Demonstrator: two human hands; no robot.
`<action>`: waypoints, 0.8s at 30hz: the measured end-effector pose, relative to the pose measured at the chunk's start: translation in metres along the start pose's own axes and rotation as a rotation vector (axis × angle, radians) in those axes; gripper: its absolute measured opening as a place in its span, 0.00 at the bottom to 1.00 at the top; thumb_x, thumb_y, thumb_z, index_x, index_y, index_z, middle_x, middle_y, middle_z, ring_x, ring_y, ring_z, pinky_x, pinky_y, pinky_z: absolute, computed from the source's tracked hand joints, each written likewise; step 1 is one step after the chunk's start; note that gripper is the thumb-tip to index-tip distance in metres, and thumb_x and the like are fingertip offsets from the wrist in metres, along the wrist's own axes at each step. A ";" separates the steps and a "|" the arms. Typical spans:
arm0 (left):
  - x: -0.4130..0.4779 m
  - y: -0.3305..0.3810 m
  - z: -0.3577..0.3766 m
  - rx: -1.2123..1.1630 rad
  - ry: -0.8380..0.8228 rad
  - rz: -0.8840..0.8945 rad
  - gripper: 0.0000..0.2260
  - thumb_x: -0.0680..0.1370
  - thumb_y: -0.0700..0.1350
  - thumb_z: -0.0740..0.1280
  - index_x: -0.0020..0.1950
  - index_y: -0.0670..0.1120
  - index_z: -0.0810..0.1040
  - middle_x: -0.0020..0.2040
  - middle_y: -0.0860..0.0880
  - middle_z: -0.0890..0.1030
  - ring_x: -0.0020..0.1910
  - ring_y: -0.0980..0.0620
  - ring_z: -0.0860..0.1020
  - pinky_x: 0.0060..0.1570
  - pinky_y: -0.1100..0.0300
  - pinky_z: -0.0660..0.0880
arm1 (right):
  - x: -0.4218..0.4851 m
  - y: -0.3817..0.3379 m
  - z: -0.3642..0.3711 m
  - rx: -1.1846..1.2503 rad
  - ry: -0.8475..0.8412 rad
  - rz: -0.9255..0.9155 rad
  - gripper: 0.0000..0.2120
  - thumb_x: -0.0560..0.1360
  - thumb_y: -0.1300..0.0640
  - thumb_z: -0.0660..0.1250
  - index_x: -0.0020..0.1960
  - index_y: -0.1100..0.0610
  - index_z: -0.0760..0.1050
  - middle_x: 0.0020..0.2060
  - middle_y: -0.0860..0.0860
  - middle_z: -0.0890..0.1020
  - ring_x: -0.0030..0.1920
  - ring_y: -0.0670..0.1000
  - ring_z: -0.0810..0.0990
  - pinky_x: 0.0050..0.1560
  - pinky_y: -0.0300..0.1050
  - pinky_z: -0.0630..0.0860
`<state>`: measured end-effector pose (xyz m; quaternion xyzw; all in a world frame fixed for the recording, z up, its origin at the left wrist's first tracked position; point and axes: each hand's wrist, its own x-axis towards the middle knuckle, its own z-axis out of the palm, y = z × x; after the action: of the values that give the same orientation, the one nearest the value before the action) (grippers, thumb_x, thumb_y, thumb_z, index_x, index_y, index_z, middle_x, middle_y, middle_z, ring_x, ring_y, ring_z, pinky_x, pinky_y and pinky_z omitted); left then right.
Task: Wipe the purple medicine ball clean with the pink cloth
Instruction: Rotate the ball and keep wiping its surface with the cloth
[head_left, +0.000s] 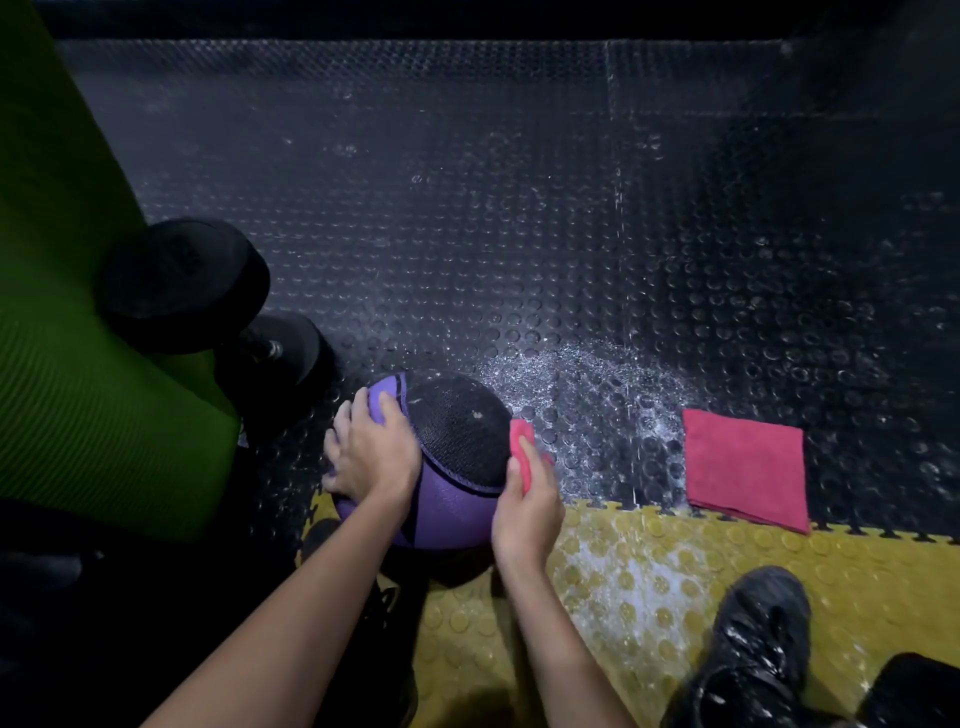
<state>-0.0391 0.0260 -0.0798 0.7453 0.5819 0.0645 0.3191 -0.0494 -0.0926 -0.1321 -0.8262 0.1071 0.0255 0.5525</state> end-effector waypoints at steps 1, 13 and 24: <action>-0.002 0.001 0.002 0.008 0.002 -0.001 0.21 0.80 0.55 0.51 0.73 0.55 0.64 0.75 0.52 0.62 0.73 0.47 0.58 0.68 0.38 0.54 | -0.003 -0.009 0.001 -0.018 0.001 -0.077 0.15 0.75 0.63 0.64 0.60 0.56 0.76 0.58 0.49 0.79 0.58 0.52 0.75 0.58 0.34 0.63; -0.021 -0.006 0.007 0.075 0.013 0.064 0.21 0.81 0.56 0.51 0.74 0.56 0.62 0.76 0.54 0.59 0.75 0.48 0.55 0.69 0.39 0.53 | 0.031 -0.017 -0.016 -0.148 -0.150 0.085 0.13 0.78 0.56 0.60 0.61 0.50 0.75 0.59 0.47 0.78 0.57 0.50 0.75 0.50 0.35 0.65; -0.028 -0.008 0.013 0.155 -0.005 0.189 0.21 0.81 0.56 0.51 0.74 0.56 0.62 0.76 0.53 0.59 0.75 0.48 0.55 0.69 0.41 0.52 | 0.059 -0.060 -0.010 -0.368 -0.342 -0.201 0.11 0.78 0.53 0.60 0.58 0.46 0.75 0.57 0.45 0.78 0.55 0.52 0.73 0.49 0.42 0.67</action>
<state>-0.0488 -0.0032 -0.0866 0.8195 0.5114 0.0474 0.2542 0.0199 -0.0888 -0.0833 -0.9028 -0.0770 0.1288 0.4030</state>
